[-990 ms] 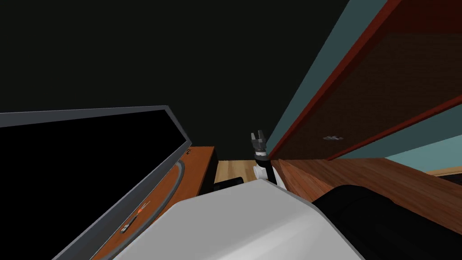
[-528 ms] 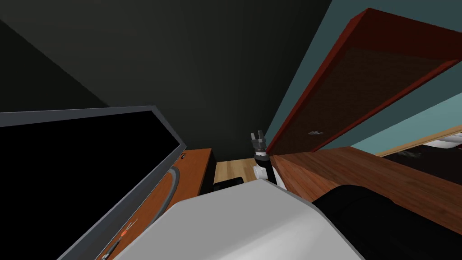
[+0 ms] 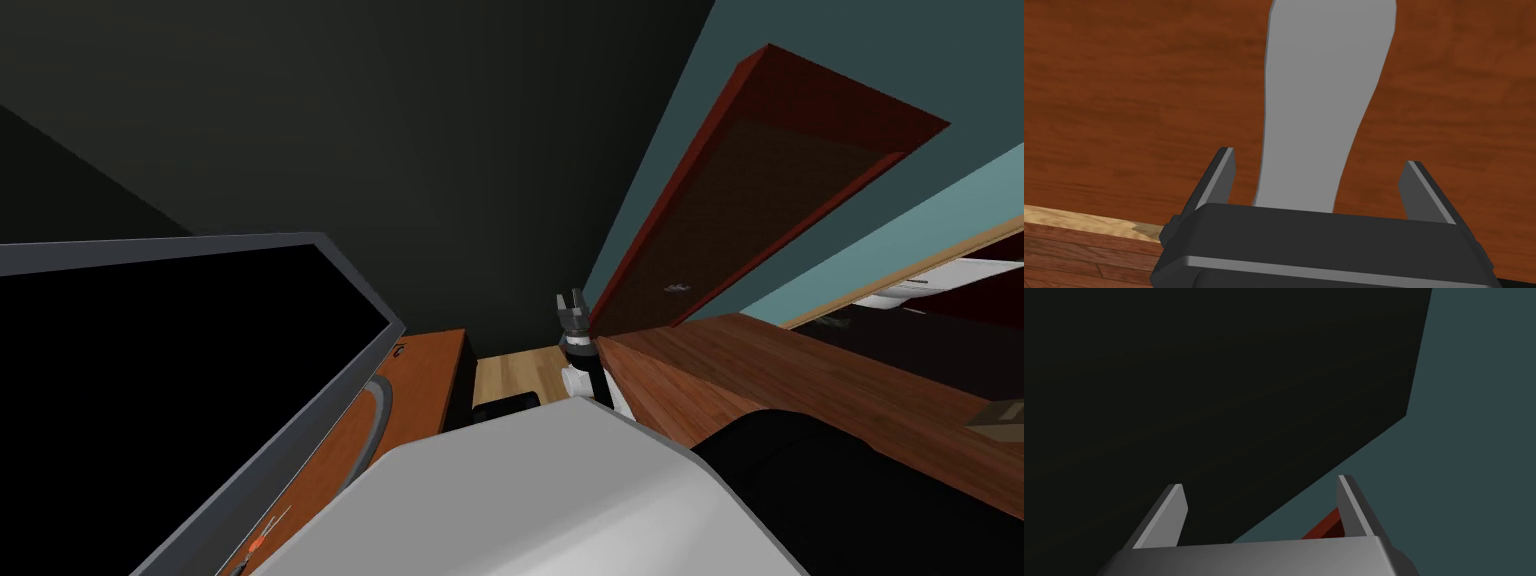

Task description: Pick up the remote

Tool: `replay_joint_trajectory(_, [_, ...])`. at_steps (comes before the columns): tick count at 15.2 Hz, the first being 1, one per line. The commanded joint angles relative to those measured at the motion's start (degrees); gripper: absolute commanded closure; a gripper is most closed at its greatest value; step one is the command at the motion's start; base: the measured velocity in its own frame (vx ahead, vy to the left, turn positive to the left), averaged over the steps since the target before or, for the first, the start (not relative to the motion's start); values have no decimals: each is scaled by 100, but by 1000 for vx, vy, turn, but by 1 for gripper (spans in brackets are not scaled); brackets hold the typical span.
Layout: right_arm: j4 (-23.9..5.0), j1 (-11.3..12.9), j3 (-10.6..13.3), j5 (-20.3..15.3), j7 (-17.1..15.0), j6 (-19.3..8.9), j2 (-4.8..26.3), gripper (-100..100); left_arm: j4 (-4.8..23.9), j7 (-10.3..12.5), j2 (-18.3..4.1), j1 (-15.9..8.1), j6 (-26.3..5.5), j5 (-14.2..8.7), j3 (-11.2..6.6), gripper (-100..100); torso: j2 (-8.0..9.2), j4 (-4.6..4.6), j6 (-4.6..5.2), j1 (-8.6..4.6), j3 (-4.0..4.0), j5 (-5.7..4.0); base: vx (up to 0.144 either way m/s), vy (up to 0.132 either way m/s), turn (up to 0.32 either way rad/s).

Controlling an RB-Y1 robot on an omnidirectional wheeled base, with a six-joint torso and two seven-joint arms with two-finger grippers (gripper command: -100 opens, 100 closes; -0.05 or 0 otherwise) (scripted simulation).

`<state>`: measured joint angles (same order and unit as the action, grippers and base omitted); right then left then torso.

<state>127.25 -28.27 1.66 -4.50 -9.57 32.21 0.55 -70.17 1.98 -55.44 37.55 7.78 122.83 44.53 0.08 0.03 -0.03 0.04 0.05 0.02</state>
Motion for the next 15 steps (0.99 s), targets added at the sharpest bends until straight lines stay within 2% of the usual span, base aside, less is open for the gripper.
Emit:
replay_joint_trajectory(1, [0,0,0,0,0,0,0,0,178,-89,160,-121,46,-66,-4,-100,0,0,0,0,0,0,-82,4,-67])
replay_joint_trajectory(2, [0,0,0,0,0,0,0,0,235,-115,211,-159,56,-88,-4,-100,3,1,0,0,2,-1,-69,7,-89])
replay_joint_trajectory(3, [0,0,0,0,0,0,0,0,153,-74,141,-98,34,-54,-6,-100,2,1,-1,0,2,0,-38,4,-2])
replay_joint_trajectory(4, [0,-1,0,0,0,0,0,0,173,-88,154,-110,36,-64,-1,100,-4,0,-2,0,-2,-1,-15,1,0])
replay_joint_trajectory(9, [0,-1,0,0,0,0,0,0,178,-89,160,-121,46,-66,-4,100,-24,-4,-4,0,-13,1,1,0,15])
replay_joint_trajectory(12, [0,-3,-1,0,0,0,0,0,-215,94,-194,144,-28,87,1,100,-47,-8,-7,0,-25,-2,71,-5,94])
replay_joint_trajectory(14, [0,-3,-1,0,0,0,0,0,-328,146,-295,220,-49,131,3,100,-60,-12,-7,-3,-33,-2,89,-5,81])
replay_joint_trajectory(15, [0,-3,-1,0,0,0,0,0,-246,100,-242,159,-45,73,25,100,-62,-12,-4,-4,-34,-2,46,-4,19])
